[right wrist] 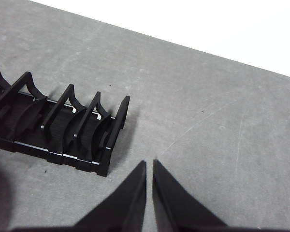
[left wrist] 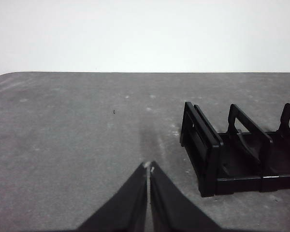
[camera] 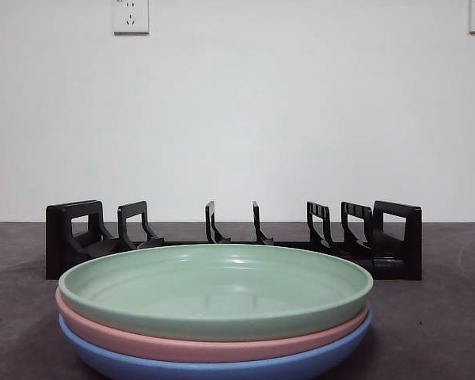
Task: Place the plate
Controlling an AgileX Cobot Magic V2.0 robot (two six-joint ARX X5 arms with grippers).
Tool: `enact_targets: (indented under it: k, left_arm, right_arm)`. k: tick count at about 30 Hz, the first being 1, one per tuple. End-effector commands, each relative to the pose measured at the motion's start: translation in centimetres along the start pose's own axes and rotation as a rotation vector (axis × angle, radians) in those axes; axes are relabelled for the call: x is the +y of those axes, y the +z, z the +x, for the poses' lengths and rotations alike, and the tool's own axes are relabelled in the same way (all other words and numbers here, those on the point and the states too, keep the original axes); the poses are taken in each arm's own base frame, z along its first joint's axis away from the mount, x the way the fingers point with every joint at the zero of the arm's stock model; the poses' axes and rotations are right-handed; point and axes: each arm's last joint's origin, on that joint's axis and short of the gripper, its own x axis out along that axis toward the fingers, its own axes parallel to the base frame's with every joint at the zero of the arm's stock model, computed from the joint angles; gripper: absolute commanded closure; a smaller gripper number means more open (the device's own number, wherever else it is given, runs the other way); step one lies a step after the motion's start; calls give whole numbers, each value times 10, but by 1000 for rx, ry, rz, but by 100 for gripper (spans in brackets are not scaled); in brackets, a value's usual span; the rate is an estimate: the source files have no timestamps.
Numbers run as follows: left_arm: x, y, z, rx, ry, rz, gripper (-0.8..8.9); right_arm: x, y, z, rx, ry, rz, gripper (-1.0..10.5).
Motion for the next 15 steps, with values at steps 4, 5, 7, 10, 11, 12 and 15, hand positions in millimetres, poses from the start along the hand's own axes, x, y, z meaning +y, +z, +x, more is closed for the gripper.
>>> enact_targets:
  k: [4, 5, 7, 10, 11, 12, 15]
  left_arm:
    - [1, -5, 2, 6, 4, -4, 806]
    - [1, -5, 2, 6, 4, -4, 806]
    - [1, -5, 2, 6, 4, -4, 806]
    - [1, -5, 2, 5, 4, -4, 806]
    - [1, -5, 2, 5, 4, -4, 806]
    - [1, -5, 2, 5, 4, -4, 806]
    - [1, -5, 2, 5, 4, -4, 806]
  right_arm:
    - [0, 3, -1, -14, 3, 14, 928]
    - [0, 3, -1, -15, 3, 14, 928]
    - [0, 3, -1, -16, -4, -37, 928]
    - [-5, -3, -4, -26, 5, -12, 928]
    - [-8, -7, -3, -32, 3, 3, 928]
    - [-10, -12, -1, -43, -2, 20, 928]
    - [-17, -40, 7, -89, -24, 84, 928]
